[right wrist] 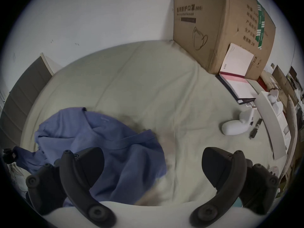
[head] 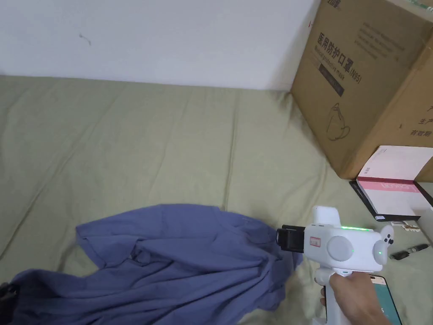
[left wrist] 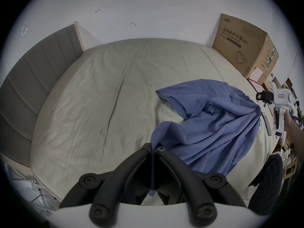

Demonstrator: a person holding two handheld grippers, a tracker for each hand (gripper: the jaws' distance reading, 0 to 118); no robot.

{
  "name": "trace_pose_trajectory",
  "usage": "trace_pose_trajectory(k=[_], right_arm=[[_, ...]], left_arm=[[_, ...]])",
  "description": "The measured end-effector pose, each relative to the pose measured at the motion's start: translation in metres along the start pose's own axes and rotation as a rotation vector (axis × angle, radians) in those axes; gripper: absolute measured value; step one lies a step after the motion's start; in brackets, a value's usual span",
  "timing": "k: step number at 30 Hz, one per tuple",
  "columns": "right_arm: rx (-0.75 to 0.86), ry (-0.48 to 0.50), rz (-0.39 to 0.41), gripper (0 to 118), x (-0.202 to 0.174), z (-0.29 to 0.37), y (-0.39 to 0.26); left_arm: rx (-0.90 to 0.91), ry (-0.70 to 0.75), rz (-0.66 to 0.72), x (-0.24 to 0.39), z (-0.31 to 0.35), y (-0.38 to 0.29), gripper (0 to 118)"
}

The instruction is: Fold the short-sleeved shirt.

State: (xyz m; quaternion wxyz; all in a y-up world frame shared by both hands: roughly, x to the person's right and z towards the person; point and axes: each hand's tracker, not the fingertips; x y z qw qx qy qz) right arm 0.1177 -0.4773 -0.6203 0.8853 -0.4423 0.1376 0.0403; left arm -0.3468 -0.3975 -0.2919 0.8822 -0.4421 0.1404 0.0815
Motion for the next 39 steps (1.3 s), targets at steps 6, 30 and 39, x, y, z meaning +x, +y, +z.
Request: trace_pose_trajectory(k=[6, 30, 39], right_arm=[[-0.185, -0.074, 0.006, 73, -0.002, -0.038, -0.013], [0.44, 0.107, 0.173, 7, -0.067, 0.253, 0.132], [0.681, 0.127, 0.081, 7, -0.08, 0.341, 0.233]], left_arm=[[-0.016, 0.013, 0.003, -0.004, -0.013, -0.001, 1], [0.398, 0.113, 0.042, -0.062, 0.114, 0.133, 1], [0.642, 0.148, 0.047, -0.069, 0.187, 0.247, 1]])
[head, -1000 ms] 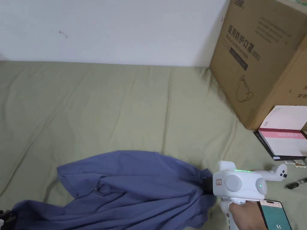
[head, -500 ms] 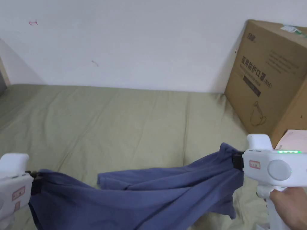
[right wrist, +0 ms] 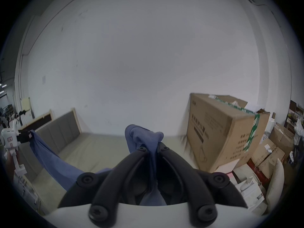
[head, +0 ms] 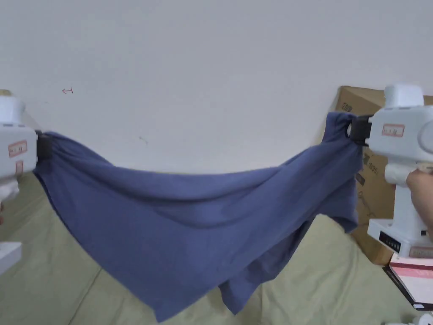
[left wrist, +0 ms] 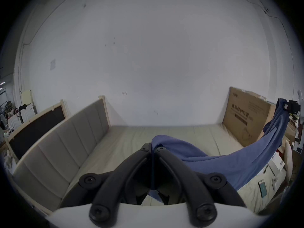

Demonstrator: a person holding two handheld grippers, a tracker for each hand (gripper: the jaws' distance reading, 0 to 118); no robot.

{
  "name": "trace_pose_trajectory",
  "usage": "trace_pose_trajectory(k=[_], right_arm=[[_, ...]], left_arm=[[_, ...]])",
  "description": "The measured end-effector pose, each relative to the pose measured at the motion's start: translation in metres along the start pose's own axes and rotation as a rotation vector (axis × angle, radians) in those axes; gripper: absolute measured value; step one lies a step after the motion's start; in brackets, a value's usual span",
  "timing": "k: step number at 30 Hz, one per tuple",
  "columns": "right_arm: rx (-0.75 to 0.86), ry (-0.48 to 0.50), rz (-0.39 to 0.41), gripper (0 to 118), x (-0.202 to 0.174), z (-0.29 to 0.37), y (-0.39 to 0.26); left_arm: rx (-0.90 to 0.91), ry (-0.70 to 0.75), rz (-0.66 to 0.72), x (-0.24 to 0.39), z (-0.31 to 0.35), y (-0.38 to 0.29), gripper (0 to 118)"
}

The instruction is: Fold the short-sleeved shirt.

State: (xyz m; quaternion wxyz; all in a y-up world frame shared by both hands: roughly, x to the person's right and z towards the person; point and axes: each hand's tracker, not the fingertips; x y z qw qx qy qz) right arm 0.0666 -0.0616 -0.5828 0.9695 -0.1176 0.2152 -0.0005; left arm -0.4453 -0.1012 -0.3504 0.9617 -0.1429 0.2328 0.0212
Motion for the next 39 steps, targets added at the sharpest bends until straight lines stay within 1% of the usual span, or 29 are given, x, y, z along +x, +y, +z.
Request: trace_pose_trajectory(k=[3, 5, 9, 11, 13, 14, 17, 20, 21, 23, 28, 30, 31, 33, 34, 36, 37, 38, 39], right_arm=[[0.046, -0.019, -0.015, 7, -0.001, -0.008, 0.028], [0.05, -0.025, -0.008, 7, -0.001, -0.022, 0.041], [0.042, -0.056, 0.014, 7, 0.0, -0.054, 0.043], [0.009, -0.075, -0.002, 7, 0.003, -0.074, 0.026], [-0.022, -0.099, -0.034, 6, 0.006, -0.093, 0.001], [-0.046, -0.111, -0.047, 7, 0.007, -0.103, -0.013], [-0.074, -0.128, -0.081, 7, 0.012, -0.12, -0.046], [-0.114, -0.126, -0.102, 6, 0.018, -0.125, -0.062], [-0.12, -0.131, -0.096, 6, 0.019, -0.123, -0.065], [-0.129, -0.141, -0.086, 7, 0.023, -0.116, -0.072], [-0.151, -0.144, -0.08, 7, 0.037, -0.075, -0.091], [-0.163, -0.139, -0.086, 6, 0.042, -0.05, -0.107], [-0.179, -0.131, -0.084, 7, 0.045, -0.036, -0.116], [-0.198, -0.128, -0.074, 7, 0.044, -0.007, -0.143], [-0.221, -0.125, -0.071, 6, 0.045, 0.007, -0.16], [-0.299, -0.088, -0.097, 7, 0.049, 0.028, -0.201], [-0.324, -0.081, -0.132, 7, 0.051, 0.04, -0.224], [-0.366, -0.075, -0.153, 7, 0.051, 0.05, -0.248], [-0.41, -0.079, -0.152, 7, 0.051, 0.058, -0.274]], left_arm=[[0.033, -0.003, 0.015, -0.005, -0.024, 0.033, 1], [0.047, -0.003, 0.029, -0.005, -0.04, 0.05, 1], [0.046, -0.013, 0.056, -0.004, -0.077, 0.059, 1], [0.023, 0.002, 0.058, 0.002, -0.105, 0.045, 1], [-0.028, -0.03, 0.097, 0.005, -0.127, 0.024, 1], [-0.065, -0.045, 0.106, 0.021, -0.122, 0.011, 1], [-0.105, -0.012, 0.086, 0.034, -0.14, -0.02, 1], [-0.133, -0.035, 0.106, 0.042, -0.136, -0.038, 1], [-0.147, -0.054, 0.11, 0.043, -0.135, -0.042, 1], [-0.15, -0.047, 0.094, 0.044, -0.126, -0.047, 1], [-0.168, -0.069, 0.085, 0.041, -0.08, -0.066, 1], [-0.212, -0.126, 0.092, 0.033, -0.059, -0.081, 1], [-0.222, -0.128, 0.074, 0.034, -0.045, -0.093, 1], [-0.267, -0.128, 0.049, 0.034, -0.02, -0.121, 1], [-0.318, -0.135, 0.039, 0.03, -0.01, -0.136, 1], [-0.403, -0.181, 0.076, 0.026, 0.011, -0.175, 1], [-0.449, -0.194, 0.094, 0.024, 0.022, -0.197, 1], [-0.502, -0.191, 0.1, 0.019, 0.029, -0.218, 1], [-0.566, -0.182, 0.074, 0.018, 0.037, -0.242, 1]])
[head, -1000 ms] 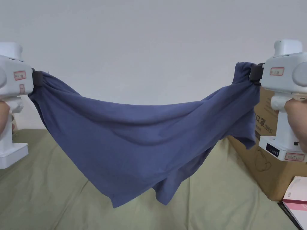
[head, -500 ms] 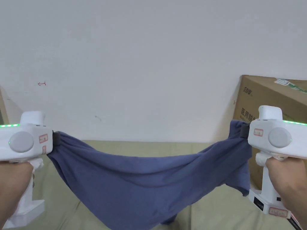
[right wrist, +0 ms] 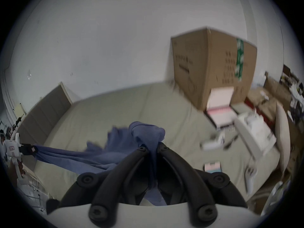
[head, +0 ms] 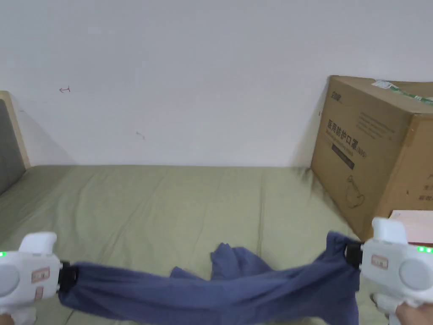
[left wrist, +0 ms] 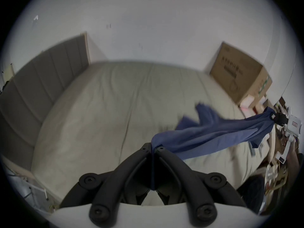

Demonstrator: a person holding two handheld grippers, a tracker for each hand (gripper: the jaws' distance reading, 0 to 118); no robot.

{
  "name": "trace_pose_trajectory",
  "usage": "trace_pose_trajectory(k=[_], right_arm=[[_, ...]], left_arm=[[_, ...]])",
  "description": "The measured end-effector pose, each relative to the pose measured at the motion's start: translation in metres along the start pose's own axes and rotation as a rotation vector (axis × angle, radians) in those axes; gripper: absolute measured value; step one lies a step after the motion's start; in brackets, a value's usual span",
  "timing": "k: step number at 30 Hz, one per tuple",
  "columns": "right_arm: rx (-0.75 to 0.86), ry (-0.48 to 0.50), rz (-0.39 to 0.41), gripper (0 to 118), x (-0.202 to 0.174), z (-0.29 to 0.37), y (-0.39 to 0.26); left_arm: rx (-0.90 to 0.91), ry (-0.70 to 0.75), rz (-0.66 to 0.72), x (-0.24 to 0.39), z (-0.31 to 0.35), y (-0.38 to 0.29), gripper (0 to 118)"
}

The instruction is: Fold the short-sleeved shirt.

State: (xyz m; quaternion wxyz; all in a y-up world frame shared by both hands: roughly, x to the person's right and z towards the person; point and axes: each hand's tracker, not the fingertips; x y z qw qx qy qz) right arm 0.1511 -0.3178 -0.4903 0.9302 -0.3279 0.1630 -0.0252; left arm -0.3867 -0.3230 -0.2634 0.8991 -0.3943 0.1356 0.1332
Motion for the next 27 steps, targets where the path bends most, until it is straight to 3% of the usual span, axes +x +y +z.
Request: trace_pose_trajectory(k=[5, 11, 12, 13, 15, 16, 19, 20, 22, 23, 25, 26, 27], right_arm=[[-0.236, -0.058, -0.059, 7, 0.019, -0.028, -0.114], [-0.323, -0.1, -0.126, 12, 0.033, -0.042, -0.148], [-0.329, -0.097, -0.124, 21, 0.034, -0.041, -0.145], [-0.317, -0.093, -0.124, 48, 0.035, -0.032, -0.14], [-0.221, -0.078, -0.111, 106, 0.03, -0.013, -0.123], [-0.146, -0.069, -0.1, 110, 0.023, 0.002, -0.112], [0.092, 0.033, -0.019, 110, -0.01, 0.056, -0.083], [0.191, 0.081, 0.005, 110, -0.023, 0.074, -0.076], [0.376, 0.119, 0.061, 110, -0.048, 0.108, -0.071], [0.456, 0.133, 0.086, 109, -0.059, 0.121, -0.07], [0.496, 0.143, 0.102, 105, -0.076, 0.132, -0.07], [0.505, 0.152, 0.115, 94, -0.082, 0.135, -0.071], [0.511, 0.151, 0.126, 55, -0.088, 0.136, -0.074]], left_arm=[[-0.27, 0.03, 0.004, -0.006, -0.034, -0.085, 1], [-0.237, 0.063, 0.055, -0.012, -0.042, -0.105, 8], [-0.223, 0.094, 0.053, -0.011, -0.037, -0.103, 17], [-0.165, 0.138, 0.031, -0.006, -0.025, -0.099, 34], [0.003, 0.157, -0.067, 0.012, 0.006, -0.097, 43], [0.104, 0.143, -0.085, 0.021, 0.023, -0.095, 43], [0.43, 0.136, -0.098, 0.054, 0.076, -0.092, 47], [0.515, 0.106, -0.105, 0.065, 0.092, -0.09, 56], [0.625, 0.094, -0.136, 0.087, 0.116, -0.087, 91], [0.689, 0.106, -0.152, 0.08, 0.111, -0.09, 99], [0.788, 0.097, -0.176, 0.093, 0.126, -0.093, 98], [0.763, 0.11, -0.176, 0.098, 0.129, -0.092, 97], [0.752, 0.111, -0.175, 0.109, 0.13, -0.096, 88]])
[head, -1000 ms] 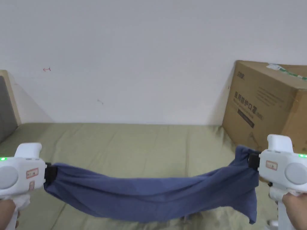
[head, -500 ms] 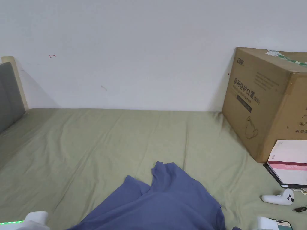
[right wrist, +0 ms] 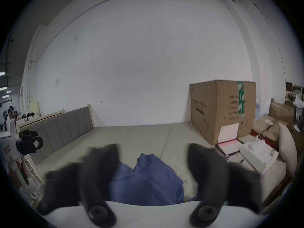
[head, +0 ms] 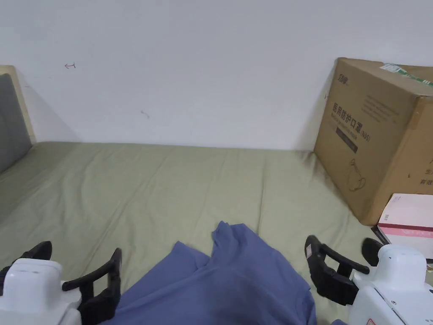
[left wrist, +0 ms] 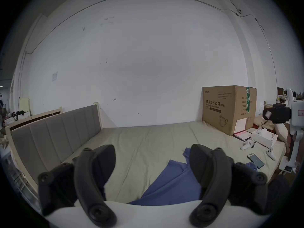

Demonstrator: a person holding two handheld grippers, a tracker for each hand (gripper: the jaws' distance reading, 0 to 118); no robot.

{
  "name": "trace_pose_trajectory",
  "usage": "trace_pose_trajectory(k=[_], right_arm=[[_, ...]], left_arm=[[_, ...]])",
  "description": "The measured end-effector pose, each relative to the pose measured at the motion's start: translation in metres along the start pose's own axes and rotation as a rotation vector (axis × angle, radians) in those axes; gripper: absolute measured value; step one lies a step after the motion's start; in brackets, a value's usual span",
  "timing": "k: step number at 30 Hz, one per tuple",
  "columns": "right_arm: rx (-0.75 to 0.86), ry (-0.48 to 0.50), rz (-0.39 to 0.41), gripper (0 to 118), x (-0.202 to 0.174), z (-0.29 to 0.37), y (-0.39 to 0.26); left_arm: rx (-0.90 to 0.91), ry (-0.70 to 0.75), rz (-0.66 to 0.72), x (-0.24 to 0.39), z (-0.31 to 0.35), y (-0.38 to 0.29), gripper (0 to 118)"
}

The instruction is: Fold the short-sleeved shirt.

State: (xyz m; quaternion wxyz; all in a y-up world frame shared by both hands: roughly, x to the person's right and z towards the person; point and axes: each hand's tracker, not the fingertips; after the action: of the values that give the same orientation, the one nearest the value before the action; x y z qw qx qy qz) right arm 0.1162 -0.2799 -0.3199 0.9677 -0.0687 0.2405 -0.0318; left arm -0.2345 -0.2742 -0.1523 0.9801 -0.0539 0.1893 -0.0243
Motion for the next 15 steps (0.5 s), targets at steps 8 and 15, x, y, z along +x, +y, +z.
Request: trace_pose_trajectory(k=[8, 15], right_arm=[[-0.043, -0.013, 0.037, 3, -0.011, -0.009, -0.012], [-0.144, 0.022, 0.03, 3, -0.017, -0.029, -0.035]], left_arm=[[-0.217, -0.011, 0.032, -0.025, -0.025, -0.029, 1], [-0.487, 0.055, 0.096, -0.1, -0.058, -0.101, 1]])
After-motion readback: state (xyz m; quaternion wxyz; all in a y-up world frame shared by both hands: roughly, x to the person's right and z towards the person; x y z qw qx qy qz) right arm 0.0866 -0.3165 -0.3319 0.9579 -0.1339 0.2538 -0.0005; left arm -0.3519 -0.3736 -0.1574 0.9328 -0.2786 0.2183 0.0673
